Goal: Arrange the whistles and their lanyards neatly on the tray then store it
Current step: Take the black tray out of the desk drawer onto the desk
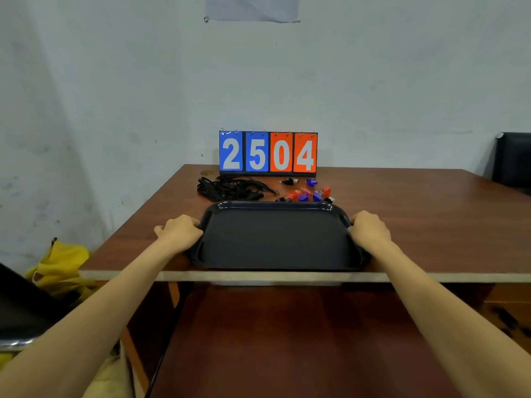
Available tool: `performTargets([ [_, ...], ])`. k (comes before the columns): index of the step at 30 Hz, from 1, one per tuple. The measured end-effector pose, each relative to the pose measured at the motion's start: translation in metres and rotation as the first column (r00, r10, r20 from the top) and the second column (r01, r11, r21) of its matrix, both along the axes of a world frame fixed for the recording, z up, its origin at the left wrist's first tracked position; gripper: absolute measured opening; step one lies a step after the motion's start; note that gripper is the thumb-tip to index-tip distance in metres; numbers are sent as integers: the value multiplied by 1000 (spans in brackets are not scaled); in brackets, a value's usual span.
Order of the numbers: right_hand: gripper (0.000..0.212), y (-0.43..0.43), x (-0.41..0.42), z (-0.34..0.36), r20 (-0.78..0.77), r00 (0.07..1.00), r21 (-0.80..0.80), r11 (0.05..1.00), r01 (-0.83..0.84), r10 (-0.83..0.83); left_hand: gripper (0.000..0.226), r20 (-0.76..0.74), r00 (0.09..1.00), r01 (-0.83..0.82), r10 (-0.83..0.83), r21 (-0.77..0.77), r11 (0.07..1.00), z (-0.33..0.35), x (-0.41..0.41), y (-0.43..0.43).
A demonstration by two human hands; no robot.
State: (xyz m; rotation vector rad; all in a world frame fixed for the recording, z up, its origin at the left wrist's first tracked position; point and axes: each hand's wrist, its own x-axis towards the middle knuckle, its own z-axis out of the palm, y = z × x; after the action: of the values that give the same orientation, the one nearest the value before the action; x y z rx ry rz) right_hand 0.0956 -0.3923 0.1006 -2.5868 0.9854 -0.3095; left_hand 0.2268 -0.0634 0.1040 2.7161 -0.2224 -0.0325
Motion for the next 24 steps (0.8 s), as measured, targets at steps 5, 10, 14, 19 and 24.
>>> performTargets([
  [5,19,-6,13,1,7,1000,-11,1000,23,-23,25,-1,998,66,-66,-4,998,1,20,4],
  [10,20,-8,19,3,8,999,0,999,48,-48,29,-13,997,80,-81,-28,996,4,29,-1],
  [14,19,-11,19,5,2,999,18,999,32,-32,26,-13,997,81,-81,-7,997,8,24,-4],
  [19,21,-13,16,4,-5,1000,3,1000,0,0,32,-31,997,76,-77,-26,997,6,21,-2],
  [24,20,-18,9,2,0,999,31,999,-43,43,34,-24,999,30,-31,-13,999,1,17,-2],
])
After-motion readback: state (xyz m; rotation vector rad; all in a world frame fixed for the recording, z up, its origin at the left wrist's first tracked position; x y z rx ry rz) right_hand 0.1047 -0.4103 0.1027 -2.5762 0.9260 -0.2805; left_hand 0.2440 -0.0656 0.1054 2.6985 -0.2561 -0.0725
